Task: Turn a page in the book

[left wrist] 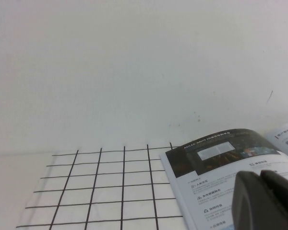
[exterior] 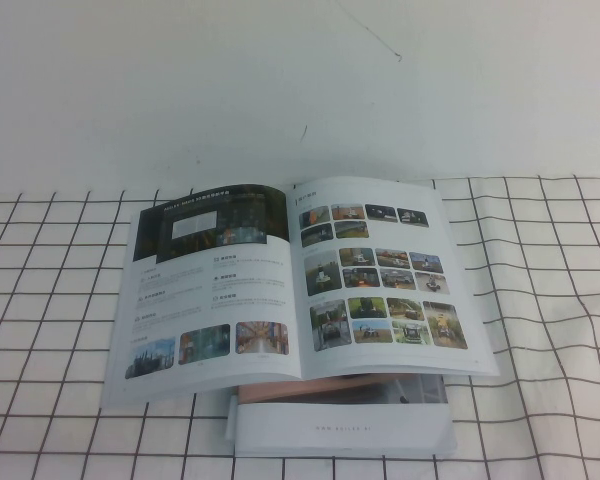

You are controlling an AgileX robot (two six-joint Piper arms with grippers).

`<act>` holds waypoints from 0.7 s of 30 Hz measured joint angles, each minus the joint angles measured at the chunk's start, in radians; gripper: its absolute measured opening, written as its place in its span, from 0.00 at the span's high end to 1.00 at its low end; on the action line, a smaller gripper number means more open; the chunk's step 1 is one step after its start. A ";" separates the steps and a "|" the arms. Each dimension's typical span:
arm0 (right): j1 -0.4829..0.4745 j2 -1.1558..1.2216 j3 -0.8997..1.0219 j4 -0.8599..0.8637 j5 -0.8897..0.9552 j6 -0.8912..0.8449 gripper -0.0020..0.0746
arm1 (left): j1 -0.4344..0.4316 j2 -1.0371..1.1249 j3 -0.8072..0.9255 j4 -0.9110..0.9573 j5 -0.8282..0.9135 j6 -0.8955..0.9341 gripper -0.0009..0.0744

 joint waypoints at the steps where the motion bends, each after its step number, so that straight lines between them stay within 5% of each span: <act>1: 0.000 0.000 0.000 0.000 0.000 0.000 0.98 | 0.000 0.000 0.000 0.000 0.000 -0.004 0.99; 9: 0.000 0.000 0.000 0.000 -0.163 0.000 0.98 | 0.000 0.000 0.000 -0.002 -0.073 -0.130 0.99; 21: 0.000 0.000 0.000 0.002 -0.789 0.094 0.98 | 0.000 -0.002 0.000 -0.017 -0.490 -0.282 0.99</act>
